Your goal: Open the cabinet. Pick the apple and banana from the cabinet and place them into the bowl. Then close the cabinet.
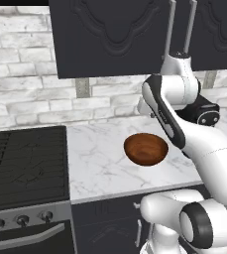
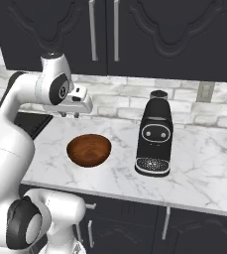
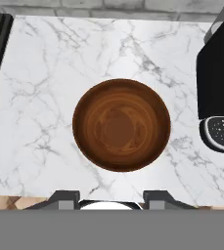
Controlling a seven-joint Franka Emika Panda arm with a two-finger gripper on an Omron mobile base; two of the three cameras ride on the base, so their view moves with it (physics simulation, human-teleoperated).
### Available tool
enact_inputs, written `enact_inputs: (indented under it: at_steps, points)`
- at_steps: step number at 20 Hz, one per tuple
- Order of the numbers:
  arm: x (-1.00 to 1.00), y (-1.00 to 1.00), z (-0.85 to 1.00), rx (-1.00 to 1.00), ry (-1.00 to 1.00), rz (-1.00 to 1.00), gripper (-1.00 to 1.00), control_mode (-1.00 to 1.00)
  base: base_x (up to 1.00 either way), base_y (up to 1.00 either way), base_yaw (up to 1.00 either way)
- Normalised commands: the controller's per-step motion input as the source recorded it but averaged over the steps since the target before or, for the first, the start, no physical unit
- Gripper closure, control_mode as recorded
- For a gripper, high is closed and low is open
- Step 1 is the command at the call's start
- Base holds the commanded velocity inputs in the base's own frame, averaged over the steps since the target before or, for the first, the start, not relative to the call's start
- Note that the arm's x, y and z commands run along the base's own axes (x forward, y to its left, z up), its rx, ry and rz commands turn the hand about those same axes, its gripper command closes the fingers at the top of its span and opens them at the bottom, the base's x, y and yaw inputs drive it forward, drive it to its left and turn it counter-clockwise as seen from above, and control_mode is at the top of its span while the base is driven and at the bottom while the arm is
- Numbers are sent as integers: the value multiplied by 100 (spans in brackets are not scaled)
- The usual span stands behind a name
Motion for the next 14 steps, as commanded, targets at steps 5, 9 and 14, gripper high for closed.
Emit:
enact_inputs:
  at_steps: [5, 9, 14]
  points:
    - [3, 0, 0, 0, 0, 0, -100, -100, 0, 0, 0]
    - [-18, -29, 0, 0, -9, 0, -100, -100, 0, 0, 0]
    - [-15, -12, 0, 0, -16, 0, -100, -100, 0, 0, 0]
